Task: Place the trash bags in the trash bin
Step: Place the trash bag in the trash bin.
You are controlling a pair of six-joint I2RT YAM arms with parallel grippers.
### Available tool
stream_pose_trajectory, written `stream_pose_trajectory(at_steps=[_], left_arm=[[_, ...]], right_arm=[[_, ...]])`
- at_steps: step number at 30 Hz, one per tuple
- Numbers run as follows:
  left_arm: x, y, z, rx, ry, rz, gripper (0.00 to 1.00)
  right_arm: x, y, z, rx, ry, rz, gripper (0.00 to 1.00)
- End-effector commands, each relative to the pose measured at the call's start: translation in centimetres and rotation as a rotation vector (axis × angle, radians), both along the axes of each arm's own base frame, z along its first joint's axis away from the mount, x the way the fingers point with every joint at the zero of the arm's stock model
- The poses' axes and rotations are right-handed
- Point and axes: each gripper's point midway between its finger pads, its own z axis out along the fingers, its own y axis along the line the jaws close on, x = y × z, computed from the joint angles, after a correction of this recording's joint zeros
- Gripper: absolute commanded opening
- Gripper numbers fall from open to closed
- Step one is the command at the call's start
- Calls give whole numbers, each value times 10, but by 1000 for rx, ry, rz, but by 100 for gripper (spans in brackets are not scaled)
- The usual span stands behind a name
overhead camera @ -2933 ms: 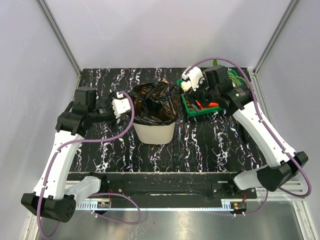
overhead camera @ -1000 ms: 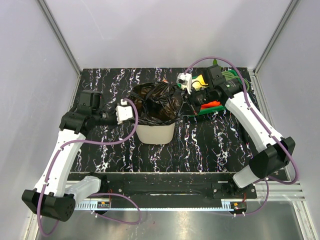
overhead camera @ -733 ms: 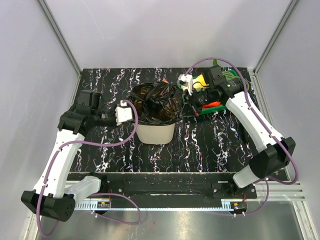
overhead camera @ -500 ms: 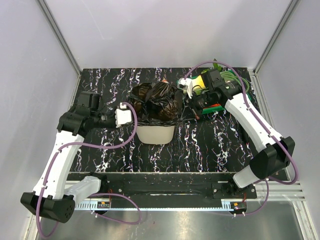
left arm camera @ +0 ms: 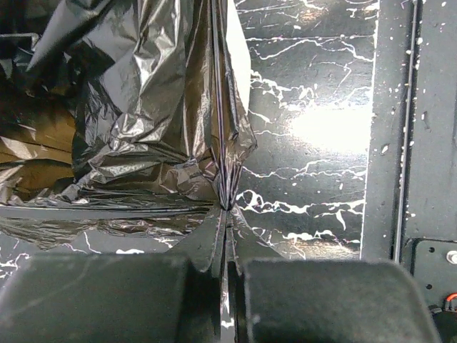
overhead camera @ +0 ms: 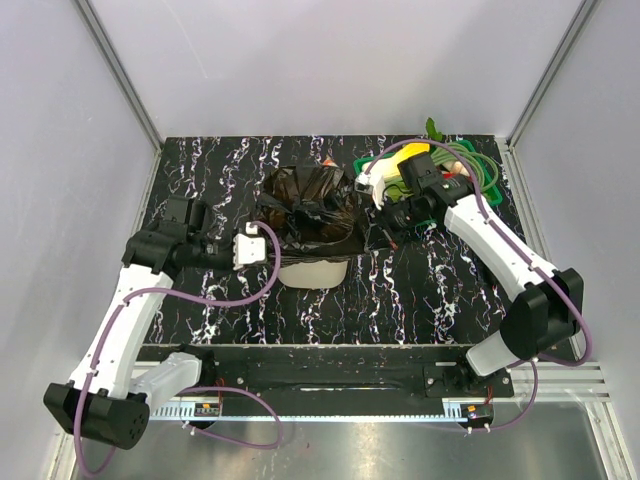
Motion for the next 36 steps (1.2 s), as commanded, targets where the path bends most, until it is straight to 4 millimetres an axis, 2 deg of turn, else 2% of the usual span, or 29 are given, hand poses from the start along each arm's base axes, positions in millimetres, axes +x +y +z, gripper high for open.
stream_pose_trajectory(at_steps=[1,9,19,27,32,33,34,35,36], left_arm=[[9,1,-4,12,-67,-7,0],[31,3,-36,35,-66,50,0],[40,9,-75,70,-51,92,0],[43,9,-91,69,-47,114,0],[41,6,-85,44,-35,115,0],[40,6,-83,41,-28,116,2],[41,4,-78,32,-29,119,25],[39,4,-75,26,-21,120,40],[38,2,-70,17,-19,115,54]], right_arm=[[24,-5,-3,-33,-86,-80,0],[44,-6,-31,-72,-100,-137,0],[50,-7,-59,-89,-90,-169,0],[49,-9,-74,-109,-67,-179,0],[49,-9,-65,-101,-90,-184,0],[49,-11,-61,-103,-98,-189,1],[49,-12,-55,-102,-110,-192,4],[49,-14,-49,-106,-119,-195,11],[48,-16,-43,-112,-131,-195,23]])
